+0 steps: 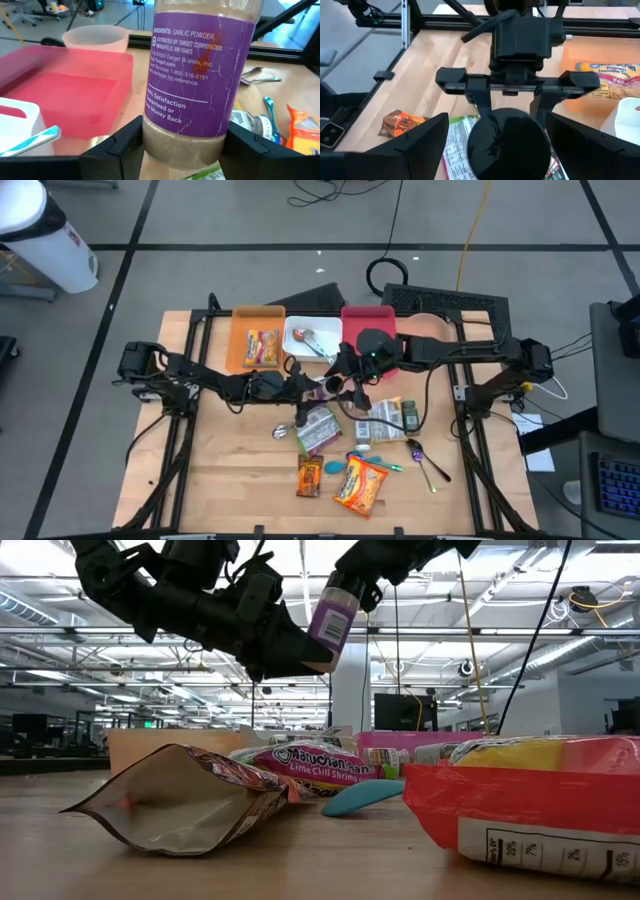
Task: Pick & Place Food Item
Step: Put the purple seasoning bottle into the red bin
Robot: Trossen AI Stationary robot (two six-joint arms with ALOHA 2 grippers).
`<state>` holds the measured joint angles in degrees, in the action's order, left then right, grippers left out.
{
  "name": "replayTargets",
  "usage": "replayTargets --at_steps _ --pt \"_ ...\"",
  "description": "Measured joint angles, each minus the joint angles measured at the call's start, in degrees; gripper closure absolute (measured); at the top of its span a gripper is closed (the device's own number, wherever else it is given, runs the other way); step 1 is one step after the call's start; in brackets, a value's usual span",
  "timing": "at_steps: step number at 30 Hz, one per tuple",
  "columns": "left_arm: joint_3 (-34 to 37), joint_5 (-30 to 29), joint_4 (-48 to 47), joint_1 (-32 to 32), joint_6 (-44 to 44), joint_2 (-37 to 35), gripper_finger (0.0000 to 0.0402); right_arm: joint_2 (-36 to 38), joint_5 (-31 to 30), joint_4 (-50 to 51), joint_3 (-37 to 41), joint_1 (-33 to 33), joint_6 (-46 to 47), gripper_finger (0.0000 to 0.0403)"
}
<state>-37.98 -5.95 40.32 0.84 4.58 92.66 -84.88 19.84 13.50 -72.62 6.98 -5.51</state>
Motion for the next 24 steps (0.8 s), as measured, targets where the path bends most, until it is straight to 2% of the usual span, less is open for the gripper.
replayTargets --at_steps 10,16,20,24 --pt "0.02 0.18 0.13 -0.36 -1.44 0.02 0.0192 0.04 -0.6 1.64 0.24 -0.33 0.14 0.0082" --pt "0.04 0.47 0.39 -1.29 -1.68 0.02 0.0197 0.04 -6.18 2.43 0.31 -0.35 0.45 0.0092" --pt "0.04 1.94 0.44 -2.02 -1.73 0.02 0.0186 0.04 -8.4 2.61 0.31 -0.35 1.75 0.0131" --pt "0.07 3.18 0.42 -2.74 -1.79 0.02 0.0187 0.07 -9.33 2.73 0.31 -0.35 2.07 0.0195"
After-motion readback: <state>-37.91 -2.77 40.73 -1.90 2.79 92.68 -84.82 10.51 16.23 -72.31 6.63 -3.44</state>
